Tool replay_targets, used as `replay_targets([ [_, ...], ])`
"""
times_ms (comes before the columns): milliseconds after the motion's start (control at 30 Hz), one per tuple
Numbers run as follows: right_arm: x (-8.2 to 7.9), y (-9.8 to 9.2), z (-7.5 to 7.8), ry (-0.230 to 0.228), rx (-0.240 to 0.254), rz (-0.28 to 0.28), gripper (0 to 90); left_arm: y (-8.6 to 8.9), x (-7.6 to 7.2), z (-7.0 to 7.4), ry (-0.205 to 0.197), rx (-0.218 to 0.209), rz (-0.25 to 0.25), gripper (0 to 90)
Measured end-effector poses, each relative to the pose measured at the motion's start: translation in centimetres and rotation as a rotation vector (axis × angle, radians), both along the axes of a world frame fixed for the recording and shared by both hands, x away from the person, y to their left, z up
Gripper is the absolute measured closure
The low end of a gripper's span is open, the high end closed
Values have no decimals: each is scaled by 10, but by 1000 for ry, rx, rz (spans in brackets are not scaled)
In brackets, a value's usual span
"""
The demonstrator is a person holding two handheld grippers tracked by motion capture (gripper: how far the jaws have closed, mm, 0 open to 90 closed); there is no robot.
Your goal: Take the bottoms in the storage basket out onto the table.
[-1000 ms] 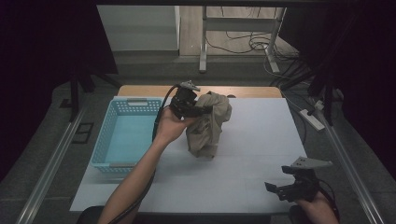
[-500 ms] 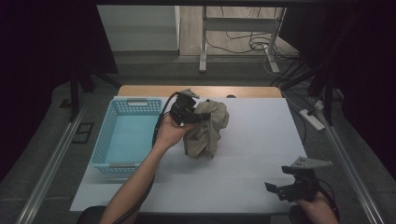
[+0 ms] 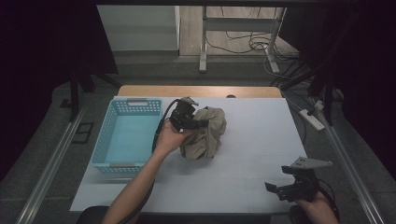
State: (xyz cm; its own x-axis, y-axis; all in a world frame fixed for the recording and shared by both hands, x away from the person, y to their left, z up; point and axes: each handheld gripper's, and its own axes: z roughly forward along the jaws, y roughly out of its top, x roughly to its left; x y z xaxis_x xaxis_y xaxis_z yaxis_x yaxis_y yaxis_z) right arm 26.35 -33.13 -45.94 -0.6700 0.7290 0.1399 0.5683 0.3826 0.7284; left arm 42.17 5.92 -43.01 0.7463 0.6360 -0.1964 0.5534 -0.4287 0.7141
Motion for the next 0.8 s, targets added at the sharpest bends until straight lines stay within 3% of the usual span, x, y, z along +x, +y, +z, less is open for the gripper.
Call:
replay_targets([
  [800,-1,0,0,-6,0,5,10,-6,0,-37,40,66,4,659],
])
